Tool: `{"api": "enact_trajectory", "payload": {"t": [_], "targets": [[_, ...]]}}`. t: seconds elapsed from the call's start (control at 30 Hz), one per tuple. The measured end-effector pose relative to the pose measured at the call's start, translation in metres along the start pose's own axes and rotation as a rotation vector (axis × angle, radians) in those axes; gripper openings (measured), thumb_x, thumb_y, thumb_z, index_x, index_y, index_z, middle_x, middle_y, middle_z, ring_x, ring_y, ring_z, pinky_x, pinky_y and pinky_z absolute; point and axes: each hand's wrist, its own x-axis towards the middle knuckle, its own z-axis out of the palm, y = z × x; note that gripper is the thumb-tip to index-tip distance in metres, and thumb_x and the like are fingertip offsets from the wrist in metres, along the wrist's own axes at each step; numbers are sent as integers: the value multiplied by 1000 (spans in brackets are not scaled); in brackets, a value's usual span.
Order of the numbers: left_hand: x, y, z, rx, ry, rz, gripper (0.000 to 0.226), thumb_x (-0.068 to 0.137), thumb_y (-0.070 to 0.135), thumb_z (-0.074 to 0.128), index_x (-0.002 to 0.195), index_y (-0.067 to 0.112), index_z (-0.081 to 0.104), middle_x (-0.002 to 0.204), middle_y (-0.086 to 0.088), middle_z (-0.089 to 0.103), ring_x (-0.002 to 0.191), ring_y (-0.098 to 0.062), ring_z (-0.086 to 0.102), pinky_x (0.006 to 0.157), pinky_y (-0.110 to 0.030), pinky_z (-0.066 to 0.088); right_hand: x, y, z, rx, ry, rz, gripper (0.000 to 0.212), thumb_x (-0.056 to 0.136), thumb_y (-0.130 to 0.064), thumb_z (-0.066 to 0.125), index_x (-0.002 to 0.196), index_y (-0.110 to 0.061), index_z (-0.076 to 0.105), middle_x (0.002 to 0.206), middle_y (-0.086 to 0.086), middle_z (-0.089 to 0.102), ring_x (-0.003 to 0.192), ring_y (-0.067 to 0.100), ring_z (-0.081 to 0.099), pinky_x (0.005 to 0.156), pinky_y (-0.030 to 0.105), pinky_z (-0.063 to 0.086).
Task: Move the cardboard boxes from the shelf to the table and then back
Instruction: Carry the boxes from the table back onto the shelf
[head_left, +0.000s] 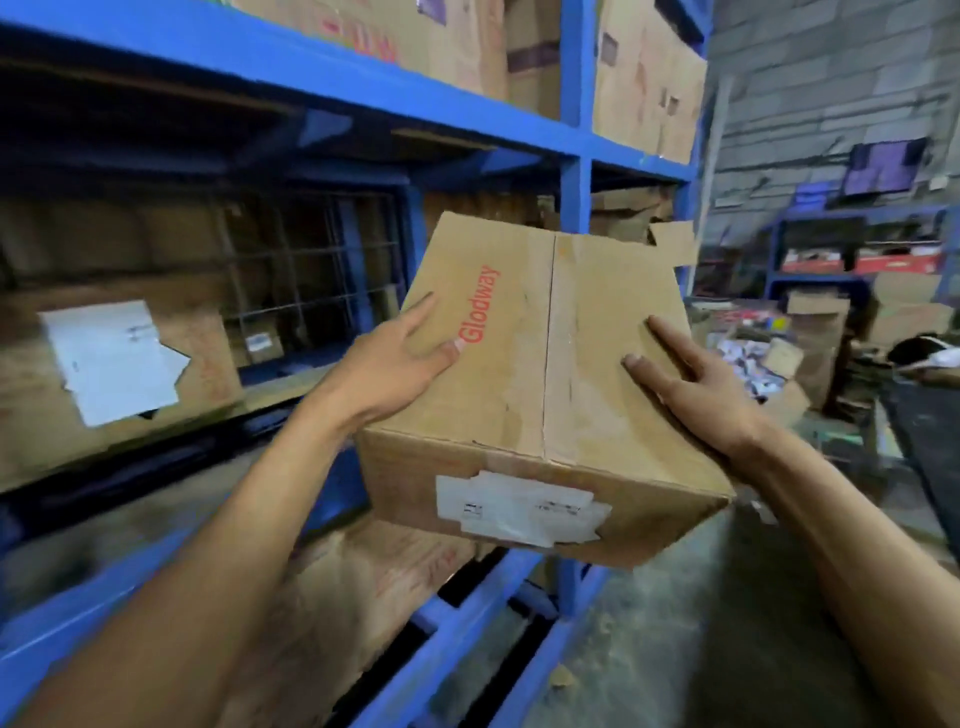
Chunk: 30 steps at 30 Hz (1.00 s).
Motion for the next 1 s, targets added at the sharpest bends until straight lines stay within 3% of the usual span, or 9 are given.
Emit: {"api": "enact_trajectory", "payload": {"t": [0.07,0.2,0.4,0.47,0.6,0.7,0.8,0.9,1.0], "targets": [[2,1,-13,77,50,-66,74,89,62,56,153,44,23,152,13,43,130,-16,50,106,-31,41,29,-4,14,80,-106,4,66,89,-45,67,149,-38,40,133,-12,50,97,-1,56,65,1,40],[3,3,-42,154,134,-203,71,92,58,54,154,40,23,155,10,37,135,-18,44,92,-25,34,80,-17,51,186,-294,-40,67,85,-48,71,146,-43,43,139,-10,52,103,4,60,89,25,46],[22,-12,-76,130,261,-323,73,93,53,58,155,32,26,155,6,38,128,-15,47,96,-22,34,146,-48,104,232,-487,-123,66,86,-48,69,146,-43,42,134,-11,51,101,7,58,84,25,45],[34,-21,-84,70,289,-354,73,92,51,60,155,32,27,153,8,40,115,-8,48,88,-17,35,171,-55,123,247,-548,-135,70,82,-51,71,146,-45,43,137,-11,50,105,10,59,88,26,47],[65,-48,-96,40,349,-418,75,88,55,64,153,37,31,149,9,45,114,-9,52,87,-18,40,217,-64,162,279,-604,-166,59,91,-37,67,145,-38,45,128,-12,51,84,-5,54,62,13,41],[95,-68,-104,41,372,-462,75,86,57,65,152,38,33,151,6,43,121,-14,52,93,-24,43,255,-66,191,275,-664,-164,59,90,-36,68,145,-39,46,129,-7,52,88,1,56,64,18,44],[126,-82,-113,13,346,-534,70,89,52,65,150,35,37,144,5,47,105,-15,61,78,-25,54,288,-69,214,245,-737,-148,51,93,-35,65,142,-36,51,119,-7,58,88,5,59,59,18,47],[156,-100,-119,-41,339,-602,68,86,50,69,147,34,43,140,-2,52,99,-20,69,79,-33,59,318,-70,233,246,-798,-134,45,94,-31,65,137,-35,56,102,-8,61,89,12,64,60,21,51],[180,-115,-120,-72,374,-625,60,90,45,67,144,28,47,123,-4,60,87,-17,71,62,-27,57,342,-65,255,352,-904,-11,40,92,-25,65,131,-34,62,110,10,70,91,26,70,65,32,57]]}}
